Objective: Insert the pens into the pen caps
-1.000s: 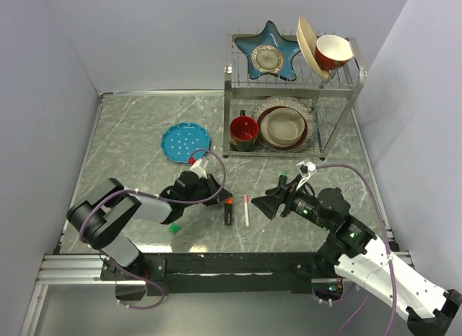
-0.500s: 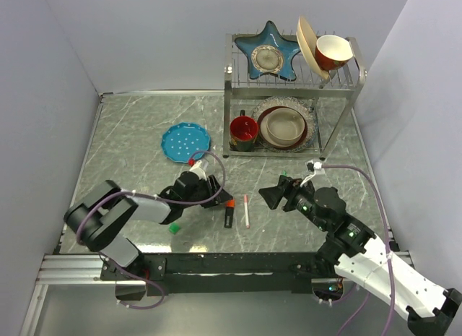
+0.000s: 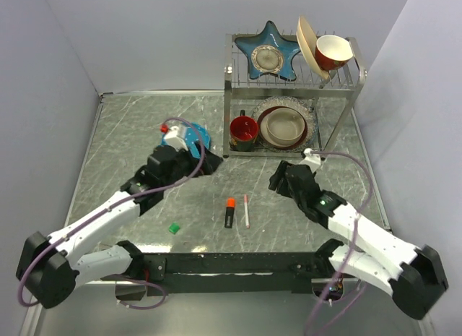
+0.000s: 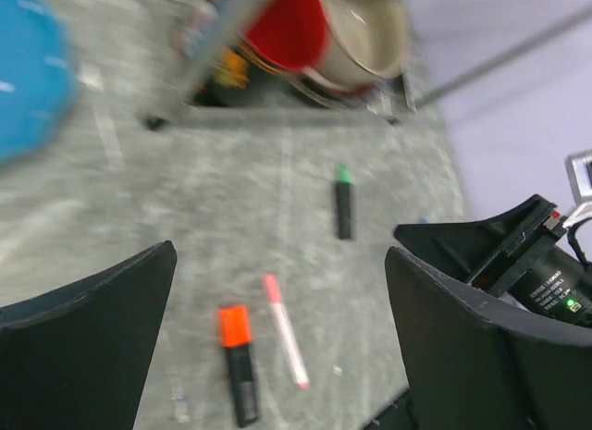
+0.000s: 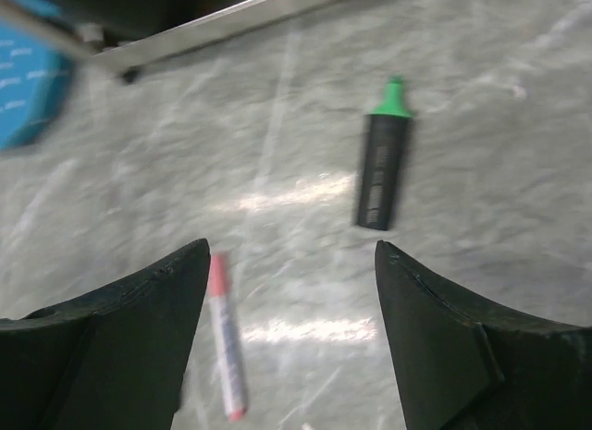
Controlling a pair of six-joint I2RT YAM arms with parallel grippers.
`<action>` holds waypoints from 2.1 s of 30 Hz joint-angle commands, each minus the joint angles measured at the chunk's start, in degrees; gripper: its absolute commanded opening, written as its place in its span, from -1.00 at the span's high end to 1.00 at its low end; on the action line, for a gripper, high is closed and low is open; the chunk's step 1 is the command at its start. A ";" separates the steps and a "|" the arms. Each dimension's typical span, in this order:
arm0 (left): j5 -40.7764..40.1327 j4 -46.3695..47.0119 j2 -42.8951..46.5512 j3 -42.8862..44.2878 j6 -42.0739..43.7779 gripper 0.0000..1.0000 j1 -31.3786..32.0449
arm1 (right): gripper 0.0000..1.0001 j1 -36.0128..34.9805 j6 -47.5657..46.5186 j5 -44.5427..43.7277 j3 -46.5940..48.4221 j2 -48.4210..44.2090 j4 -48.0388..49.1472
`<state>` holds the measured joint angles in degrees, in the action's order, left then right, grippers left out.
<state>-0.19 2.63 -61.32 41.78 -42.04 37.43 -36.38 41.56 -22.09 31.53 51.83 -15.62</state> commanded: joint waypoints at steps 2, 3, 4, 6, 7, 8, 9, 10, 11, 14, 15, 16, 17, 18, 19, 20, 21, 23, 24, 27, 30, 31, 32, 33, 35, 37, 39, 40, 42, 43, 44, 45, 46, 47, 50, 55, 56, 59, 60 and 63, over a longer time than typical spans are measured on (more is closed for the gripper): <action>-2.27 -13.77 1.82 3.92 4.68 -0.99 -4.03 | -0.58 6.04 2.82 -3.23 5.73 9.59 -1.69; -2.88 -15.01 2.08 5.05 5.04 -0.99 -4.21 | -0.57 6.41 2.91 -3.14 6.17 11.60 -1.78; -3.76 -16.42 2.17 5.50 5.65 -0.99 -4.21 | -0.55 6.76 2.74 -2.88 6.52 12.49 -1.79; -5.26 -19.05 2.61 6.03 6.70 -0.99 -4.38 | -0.47 7.46 2.12 -1.74 6.62 14.25 0.05; -5.79 -19.68 2.78 6.12 6.10 -0.99 -4.38 | -0.45 7.55 2.03 -1.04 6.53 14.87 0.67; -4.57 -19.86 2.96 6.21 6.18 -0.99 -4.38 | -0.43 7.55 1.95 -0.68 6.62 15.40 1.72; -3.69 -19.95 3.22 6.30 6.44 -0.99 -4.38 | -0.43 7.64 1.94 -0.42 6.79 16.88 1.99; -3.68 -20.47 3.31 6.56 6.45 -0.99 -4.38 | -0.42 7.73 1.86 -0.50 7.05 17.85 1.99; -4.12 -21.43 3.40 6.91 6.71 -0.99 -4.47 | -0.42 7.73 1.86 -0.50 7.93 18.82 1.56; -5.70 -24.86 4.01 8.58 8.46 -0.99 -4.47 | -0.39 7.90 2.03 -0.77 9.42 22.95 0.85; -5.62 -25.22 4.28 8.93 8.99 -0.99 -4.56 | -0.38 7.99 2.29 -0.24 9.60 24.79 1.03; -5.18 -25.31 4.45 8.93 9.95 -0.99 -4.56 | -0.36 8.17 2.30 0.46 9.95 25.59 1.37; -4.91 -24.96 4.89 8.76 10.40 -0.99 -4.56 | -0.31 8.17 2.47 0.73 10.04 26.38 1.73; -4.22 -24.35 5.15 7.89 10.75 -0.99 -4.56 | -0.29 8.17 2.56 0.99 10.13 27.69 1.99; -3.25 -23.65 5.42 7.53 11.36 -0.99 -4.56 | -0.28 8.08 2.65 0.12 10.57 28.40 1.82; -1.76 -23.64 5.86 7.35 12.06 -0.99 -4.56 | -0.25 8.08 2.82 -0.32 10.83 29.02 1.56; 1.12 -23.64 6.03 7.26 12.85 -0.99 -4.47 | -0.23 8.08 2.91 -0.76 11.01 30.07 1.55; 2.03 -22.76 7.43 6.22 12.95 -0.99 -4.47 | -0.19 8.17 2.82 -1.64 11.54 31.48 1.29; 1.94 -22.50 7.96 5.86 12.95 -0.99 -4.47 | -0.18 8.08 2.82 -1.73 11.62 31.92 1.46; 0.80 -22.32 10.16 5.42 12.95 -0.99 -4.47 | -0.15 8.08 2.56 -1.56 12.24 33.86 1.47; -1.83 -21.71 12.88 4.02 11.55 -0.99 -4.47 | -0.13 8.08 2.30 -1.73 13.12 36.49 1.20; -1.49 -21.27 13.50 3.58 11.72 -0.99 -4.47 | -0.13 8.08 2.47 -1.82 13.29 37.11 1.03; -1.05 -20.57 14.64 3.14 11.81 -0.99 -4.47 | -0.12 7.99 2.65 -1.65 13.38 38.07 1.03; -0.78 -20.30 15.08 2.96 12.07 -0.99 -4.47 | -0.11 8.08 2.82 -2.08 13.64 38.17 0.50; -1.13 -20.12 16.14 2.96 12.16 -0.99 -4.47 | 0.01 8.17 1.86 -0.77 13.21 37.64 1.81; -1.40 -19.69 16.93 2.69 12.07 -0.99 -4.47 | 0.14 8.17 1.33 0.11 12.86 37.38 2.43; -0.35 -18.38 18.16 1.91 12.25 -0.98 -4.47 | 0.31 8.08 0.28 1.16 12.33 37.20 3.31; -0.34 -17.93 18.51 1.64 12.25 -0.97 -4.47 | 0.36 7.91 -0.07 1.95 11.98 37.20 4.18; 1.32 -17.23 19.39 0.76 11.46 -0.88 -4.47 | 0.48 7.99 -1.22 3.01 11.37 36.41 5.15; 1.85 -16.96 19.40 0.59 11.02 -0.83 -4.47 | 0.52 7.47 -1.57 3.80 10.67 35.89 6.29; 2.55 -17.74 18.87 0.93 10.49 -0.79 -4.47 | 0.58 7.20 -2.27 4.15 10.14 34.31 6.91; 4.12 -18.53 18.43 1.46 9.10 -0.70 -4.47 | 0.61 6.85 -2.45 4.42 9.70 33.34 7.52; 5.45 -19.67 17.56 1.90 8.56 -0.66 -4.47 | 0.65 5.54 -2.71 4.86 8.73 32.20 8.66; 6.59 -19.34 17.20 1.64 7.77 -0.63 -4.56 | 0.66 4.75 -3.24 4.95 8.29 29.58 9.28; 10.64 -14.44 16.76 -1.60 4.61 -0.54 -4.47 | 0.70 -0.24 -3.50 4.77 6.88 24.04 11.83; 17.13 -4.41 16.67 -7.83 1.09 -0.43 -4.38 | 0.75 -8.52 -1.05 4.33 5.48 14.90 15.52; 18.19 -0.04 16.93 -8.90 0.39 -0.41 -4.38 | 0.74 -10.10 0.96 4.16 5.47 13.74 15.53; 22.14 6.40 18.25 -12.77 0.38 -0.35 -4.12 | 0.78 -12.04 5.53 3.28 6.17 10.75 15.53; 22.85 10.25 18.69 -13.65 0.73 -0.29 -3.86 | 0.79 -13.00 6.51 3.36 7.13 10.22 15.53; 21.55 14.14 19.22 -16.11 2.66 -0.22 -2.28 | 0.82 -14.24 9.76 3.54 9.07 8.81 15.09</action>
<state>18.24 3.53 -43.83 27.05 -40.23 33.58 -49.06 45.41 -17.08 37.47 62.35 -2.33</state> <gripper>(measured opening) 0.626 0.378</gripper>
